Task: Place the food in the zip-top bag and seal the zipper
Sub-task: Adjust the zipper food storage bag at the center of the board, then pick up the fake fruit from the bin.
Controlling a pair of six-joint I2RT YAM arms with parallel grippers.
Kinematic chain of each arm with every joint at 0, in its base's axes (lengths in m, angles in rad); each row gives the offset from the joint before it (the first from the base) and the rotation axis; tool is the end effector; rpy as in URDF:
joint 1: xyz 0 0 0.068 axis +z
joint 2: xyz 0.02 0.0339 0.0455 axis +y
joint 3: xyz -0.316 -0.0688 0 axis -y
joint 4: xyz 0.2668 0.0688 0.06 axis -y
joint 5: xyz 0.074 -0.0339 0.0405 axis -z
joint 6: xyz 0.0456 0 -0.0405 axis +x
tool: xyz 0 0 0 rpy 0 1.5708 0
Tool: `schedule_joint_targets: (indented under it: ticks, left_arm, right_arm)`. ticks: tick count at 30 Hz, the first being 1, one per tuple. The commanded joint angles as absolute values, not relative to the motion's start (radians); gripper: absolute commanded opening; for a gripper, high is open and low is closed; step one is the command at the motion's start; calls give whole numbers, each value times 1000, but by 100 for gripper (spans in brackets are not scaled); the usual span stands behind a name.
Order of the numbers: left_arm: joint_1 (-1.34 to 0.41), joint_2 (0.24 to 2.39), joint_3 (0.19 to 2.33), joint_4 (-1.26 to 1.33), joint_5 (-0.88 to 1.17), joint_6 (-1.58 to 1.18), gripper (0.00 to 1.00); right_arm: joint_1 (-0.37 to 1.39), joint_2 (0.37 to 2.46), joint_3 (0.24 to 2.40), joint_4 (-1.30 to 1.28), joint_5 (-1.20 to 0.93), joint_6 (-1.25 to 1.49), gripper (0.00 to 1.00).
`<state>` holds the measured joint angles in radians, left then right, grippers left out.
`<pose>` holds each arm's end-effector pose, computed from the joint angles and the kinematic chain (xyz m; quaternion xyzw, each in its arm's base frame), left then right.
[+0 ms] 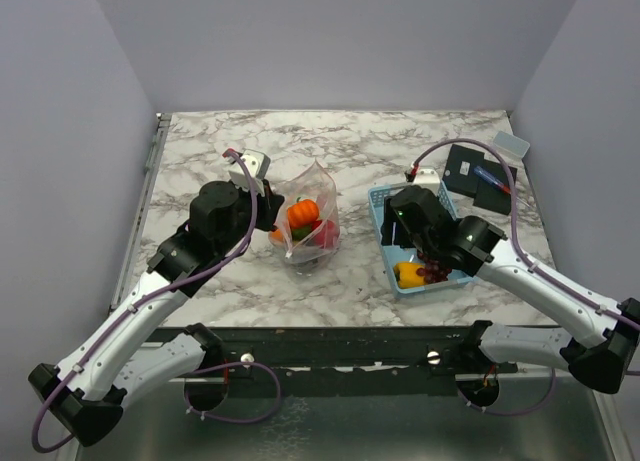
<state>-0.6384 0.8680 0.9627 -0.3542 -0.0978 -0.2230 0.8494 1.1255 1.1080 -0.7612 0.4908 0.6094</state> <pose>0.1561 -0.1103 0.4089 0.1341 0.7808 -0.2190 0.5695 0.1700 0.1608 0.3738 -0.0141 0.8997 0.0823 0.4284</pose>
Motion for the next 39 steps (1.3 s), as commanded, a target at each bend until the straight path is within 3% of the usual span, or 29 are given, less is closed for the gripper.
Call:
schedule_joint_targets:
  ticks: [1, 9, 11, 13, 23, 32, 39]
  left_arm:
    - [-631, 852, 942, -326, -63, -216, 0]
    - [-626, 850, 936, -327, -56, -213, 0]
    - [-627, 850, 934, -326, -53, -213, 0]
    - [-625, 849, 934, -326, -49, -213, 0]
    - [-624, 849, 933, -326, -41, -212, 0]
    - [-624, 846, 928, -327, -40, -206, 0]
    - [-624, 847, 928, -326, -38, -208, 0]
  right_arm:
    - [819, 1131, 1047, -802, 547, 644, 69]
    - [709, 1184, 966, -797, 508, 671, 73]
    - [685, 1204, 956, -801, 513, 685, 82]
    - [655, 1220, 946, -802, 513, 698, 84]
    - [488, 1256, 841, -710, 432, 683, 88]
    - [448, 1328, 782, -670, 422, 706, 88]
    - [445, 1351, 743, -634, 419, 727, 75]
